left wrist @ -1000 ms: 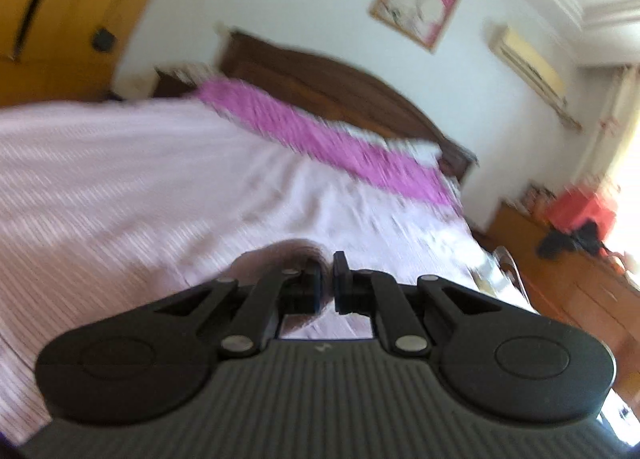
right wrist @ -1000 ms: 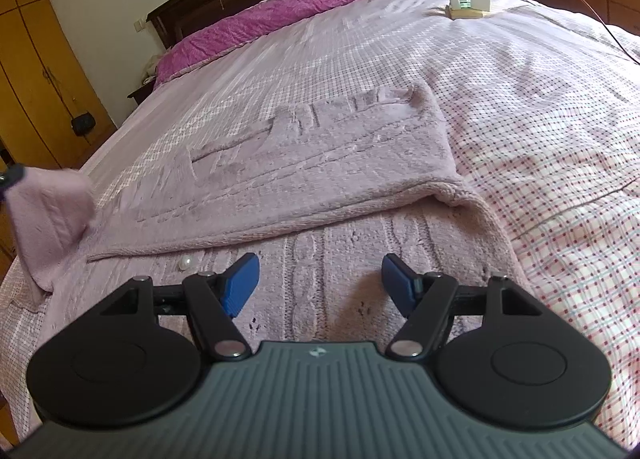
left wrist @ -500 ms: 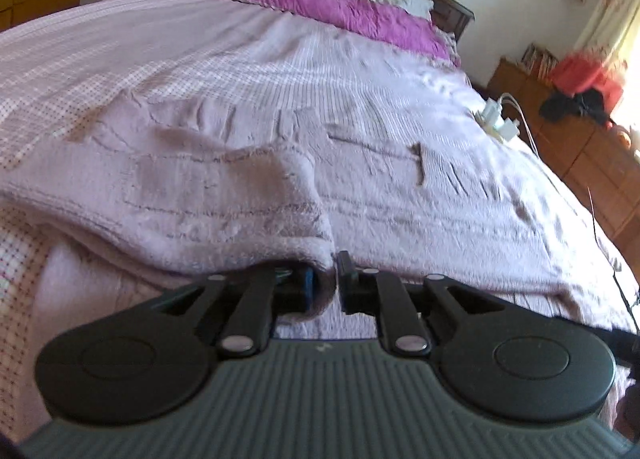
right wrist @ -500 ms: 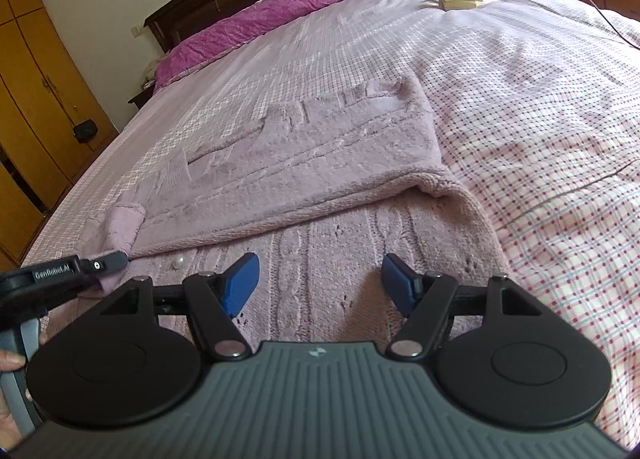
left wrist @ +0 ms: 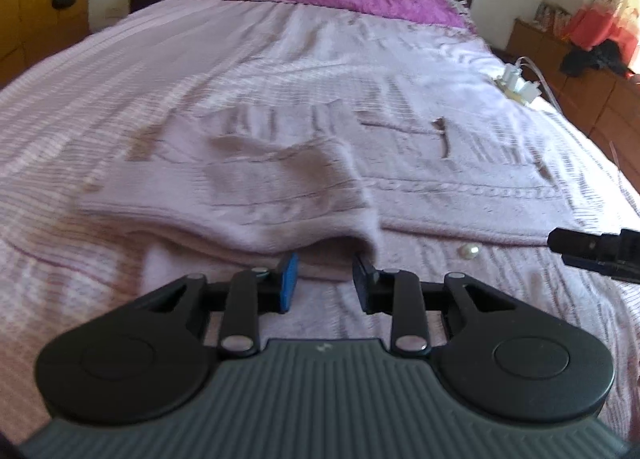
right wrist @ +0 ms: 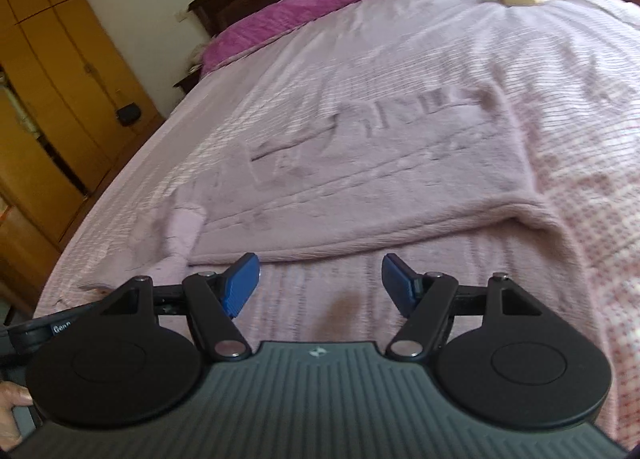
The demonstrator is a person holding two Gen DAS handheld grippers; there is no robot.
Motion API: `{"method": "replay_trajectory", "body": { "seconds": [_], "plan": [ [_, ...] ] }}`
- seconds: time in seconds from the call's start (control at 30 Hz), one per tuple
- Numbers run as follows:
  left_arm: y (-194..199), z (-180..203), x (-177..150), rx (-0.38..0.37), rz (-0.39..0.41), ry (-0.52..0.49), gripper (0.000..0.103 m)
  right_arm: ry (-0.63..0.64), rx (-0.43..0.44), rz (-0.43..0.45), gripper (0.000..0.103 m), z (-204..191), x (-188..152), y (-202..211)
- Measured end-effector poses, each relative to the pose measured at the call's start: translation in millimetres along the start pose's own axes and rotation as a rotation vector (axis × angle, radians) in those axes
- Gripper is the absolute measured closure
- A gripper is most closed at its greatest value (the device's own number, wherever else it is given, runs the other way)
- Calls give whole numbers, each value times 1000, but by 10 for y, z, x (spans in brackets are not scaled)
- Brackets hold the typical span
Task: Fold small clothes
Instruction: 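Grasp the other sleeve cuff with the right gripper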
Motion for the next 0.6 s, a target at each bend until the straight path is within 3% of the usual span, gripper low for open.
{"method": "replay_trajectory", "body": {
  "seconds": [0.27,0.6],
  "plan": [
    [63,-290,-7,96,-21,37,71,-9,83,-67,29,-373,29,-260],
    [55,-409,-95,95,-30,42,71,-42,178,-139,29,-820,120,-727]
  ]
}}
Point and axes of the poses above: each gripper's, at about its wrist camera, not at the fingertips, and y roughly against the way its jaws point, z to its right, x to its top, the point moved 1 cm from there along -y, roughly the way its jaws point, and after that the axes turned 10 degrees about z, right-handed, at the moved point
